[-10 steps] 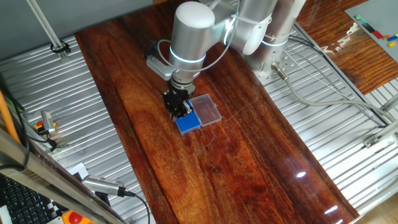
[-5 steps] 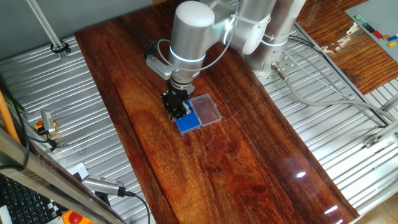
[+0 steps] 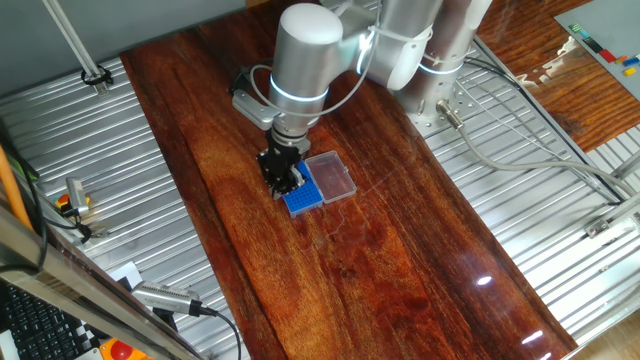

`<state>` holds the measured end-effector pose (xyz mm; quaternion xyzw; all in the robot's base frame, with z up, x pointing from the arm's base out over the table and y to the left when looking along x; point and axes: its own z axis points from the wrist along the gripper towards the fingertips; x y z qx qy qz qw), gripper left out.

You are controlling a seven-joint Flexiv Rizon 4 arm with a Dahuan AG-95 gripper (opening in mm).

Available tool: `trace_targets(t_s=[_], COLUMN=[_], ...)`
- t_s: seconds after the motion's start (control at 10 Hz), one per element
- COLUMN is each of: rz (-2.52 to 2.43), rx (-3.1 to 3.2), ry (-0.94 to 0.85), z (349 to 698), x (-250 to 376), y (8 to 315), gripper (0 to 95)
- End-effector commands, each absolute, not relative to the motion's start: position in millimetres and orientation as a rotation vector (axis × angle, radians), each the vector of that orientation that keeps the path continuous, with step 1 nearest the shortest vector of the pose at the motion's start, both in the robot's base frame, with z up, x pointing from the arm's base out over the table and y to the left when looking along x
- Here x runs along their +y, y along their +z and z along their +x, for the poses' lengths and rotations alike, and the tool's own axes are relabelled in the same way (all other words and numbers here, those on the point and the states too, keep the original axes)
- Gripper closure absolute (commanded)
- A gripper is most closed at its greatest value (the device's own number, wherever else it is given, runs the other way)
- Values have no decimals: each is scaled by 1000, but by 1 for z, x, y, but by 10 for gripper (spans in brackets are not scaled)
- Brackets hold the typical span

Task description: Insert a small pipette tip into the holder for small pipette tips

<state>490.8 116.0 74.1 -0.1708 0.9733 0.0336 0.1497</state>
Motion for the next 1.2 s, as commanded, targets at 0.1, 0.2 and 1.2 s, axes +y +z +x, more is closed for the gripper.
trace_targets(t_s=[0.1, 0.2, 1.2], rz=[-468, -462, -444], rx=[2787, 2782, 2774], ry=[80, 81, 87], z=[492, 492, 495], x=[115, 115, 121], y=[74, 74, 66], gripper=[950, 950, 950])
